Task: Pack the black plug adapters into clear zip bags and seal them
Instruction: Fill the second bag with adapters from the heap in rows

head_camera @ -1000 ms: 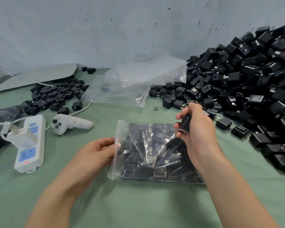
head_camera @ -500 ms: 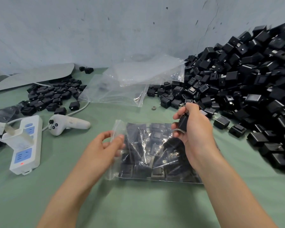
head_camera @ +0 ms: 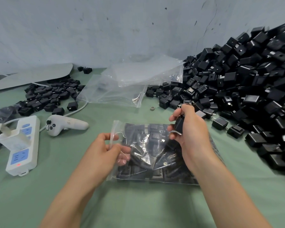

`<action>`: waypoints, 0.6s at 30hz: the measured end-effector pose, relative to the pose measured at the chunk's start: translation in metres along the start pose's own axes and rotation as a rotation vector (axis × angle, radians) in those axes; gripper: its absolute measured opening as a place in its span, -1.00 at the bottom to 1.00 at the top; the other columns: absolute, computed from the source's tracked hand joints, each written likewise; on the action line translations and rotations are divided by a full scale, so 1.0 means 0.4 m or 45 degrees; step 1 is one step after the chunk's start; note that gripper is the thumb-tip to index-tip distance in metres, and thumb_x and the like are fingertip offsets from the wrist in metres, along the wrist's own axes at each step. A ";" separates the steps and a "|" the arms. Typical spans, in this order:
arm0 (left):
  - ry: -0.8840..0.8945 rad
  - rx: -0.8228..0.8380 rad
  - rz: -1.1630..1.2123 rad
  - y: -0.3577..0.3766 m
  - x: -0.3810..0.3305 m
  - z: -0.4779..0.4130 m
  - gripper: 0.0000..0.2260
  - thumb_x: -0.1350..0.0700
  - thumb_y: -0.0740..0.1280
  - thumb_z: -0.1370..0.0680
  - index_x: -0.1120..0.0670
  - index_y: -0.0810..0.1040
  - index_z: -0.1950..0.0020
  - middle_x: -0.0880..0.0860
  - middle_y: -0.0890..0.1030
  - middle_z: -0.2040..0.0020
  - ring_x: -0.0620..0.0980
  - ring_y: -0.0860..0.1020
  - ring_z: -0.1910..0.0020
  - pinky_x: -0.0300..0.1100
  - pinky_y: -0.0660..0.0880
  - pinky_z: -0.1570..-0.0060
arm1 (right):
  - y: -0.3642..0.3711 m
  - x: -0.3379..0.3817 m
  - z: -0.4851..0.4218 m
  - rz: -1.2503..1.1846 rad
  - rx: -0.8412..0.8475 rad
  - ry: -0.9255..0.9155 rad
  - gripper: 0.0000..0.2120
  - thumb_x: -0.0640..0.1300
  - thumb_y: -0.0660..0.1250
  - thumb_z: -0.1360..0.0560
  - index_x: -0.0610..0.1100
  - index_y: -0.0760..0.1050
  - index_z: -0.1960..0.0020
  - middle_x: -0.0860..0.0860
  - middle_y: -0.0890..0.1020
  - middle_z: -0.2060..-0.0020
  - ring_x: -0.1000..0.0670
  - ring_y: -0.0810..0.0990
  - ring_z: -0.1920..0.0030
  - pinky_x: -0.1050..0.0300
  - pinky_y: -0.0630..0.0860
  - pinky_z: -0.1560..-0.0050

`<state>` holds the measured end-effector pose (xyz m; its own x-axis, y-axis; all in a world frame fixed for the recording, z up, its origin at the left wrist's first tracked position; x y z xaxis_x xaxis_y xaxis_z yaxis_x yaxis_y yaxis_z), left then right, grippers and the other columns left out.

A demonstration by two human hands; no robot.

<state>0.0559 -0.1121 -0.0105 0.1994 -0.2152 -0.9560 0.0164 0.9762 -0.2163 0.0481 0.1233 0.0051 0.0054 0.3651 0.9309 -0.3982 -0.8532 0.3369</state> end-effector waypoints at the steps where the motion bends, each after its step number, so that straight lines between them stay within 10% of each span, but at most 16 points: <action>1: -0.029 0.018 0.034 0.003 0.001 0.001 -0.83 0.37 0.18 -0.63 0.11 0.40 -0.09 0.16 0.72 0.17 -0.05 0.67 0.35 -0.23 0.62 0.33 | 0.000 0.000 0.000 0.000 0.000 -0.001 -0.73 -0.10 0.20 -0.57 -0.07 0.49 0.29 0.08 0.56 0.43 0.07 0.49 0.48 0.21 0.38 0.51; 18: -0.134 0.178 0.061 0.006 0.024 -0.013 -0.86 0.12 0.12 -0.71 0.18 0.38 -0.10 0.13 0.74 0.10 0.03 0.63 0.39 -0.20 0.54 0.46 | 0.000 0.000 0.000 -0.003 0.005 0.006 -0.74 -0.11 0.19 -0.58 -0.10 0.49 0.25 0.08 0.55 0.44 0.08 0.48 0.48 0.21 0.37 0.51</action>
<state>0.0526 -0.1120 -0.0214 0.3047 -0.1715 -0.9369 0.1393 0.9811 -0.1343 0.0480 0.1233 0.0051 0.0019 0.3693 0.9293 -0.3946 -0.8536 0.3400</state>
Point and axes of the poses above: each hand's wrist, its own z-axis away from the middle knuckle, its own y-axis out of the palm, x = y × z, the point moved 10 cm from there along -z, towards the middle knuckle
